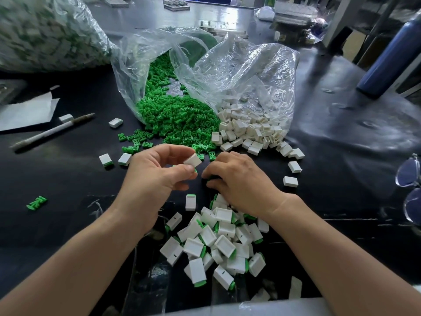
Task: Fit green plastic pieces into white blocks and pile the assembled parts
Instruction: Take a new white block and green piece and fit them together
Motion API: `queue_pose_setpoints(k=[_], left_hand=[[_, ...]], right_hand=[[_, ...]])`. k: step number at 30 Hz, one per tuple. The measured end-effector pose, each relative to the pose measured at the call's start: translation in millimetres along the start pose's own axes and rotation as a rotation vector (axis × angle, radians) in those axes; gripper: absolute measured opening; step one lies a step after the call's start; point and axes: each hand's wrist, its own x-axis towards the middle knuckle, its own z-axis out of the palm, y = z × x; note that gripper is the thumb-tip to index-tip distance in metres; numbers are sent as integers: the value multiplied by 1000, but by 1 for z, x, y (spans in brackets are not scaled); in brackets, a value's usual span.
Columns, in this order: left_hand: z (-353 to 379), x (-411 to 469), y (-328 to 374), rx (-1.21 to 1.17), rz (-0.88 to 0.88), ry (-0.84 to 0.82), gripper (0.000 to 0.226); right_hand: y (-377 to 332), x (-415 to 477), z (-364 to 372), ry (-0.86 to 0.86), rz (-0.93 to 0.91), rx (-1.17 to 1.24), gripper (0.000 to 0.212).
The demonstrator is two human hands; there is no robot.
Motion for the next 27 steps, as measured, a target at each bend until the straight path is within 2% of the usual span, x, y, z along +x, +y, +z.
queue_pose_setpoints(k=[6, 11, 13, 16, 24, 27], left_hand=[[0, -1, 1, -27, -14, -29, 22], [2, -2, 2, -48, -30, -67, 17], [3, -3, 2, -54, -37, -69, 18], [3, -3, 3, -61, -42, -72, 17], [3, -5, 5, -51, -48, -84, 14], [3, -5, 4, 8, -30, -81, 15]], right_hand=[[5, -2, 1, 95, 28, 19, 22], [2, -5, -12, 309, 181, 321, 21], [-1, -7, -17, 346, 244, 441, 24], [-7, -10, -19, 355, 277, 550, 27], [-12, -14, -19, 383, 276, 626, 37], [-11, -13, -16, 342, 269, 673, 35]])
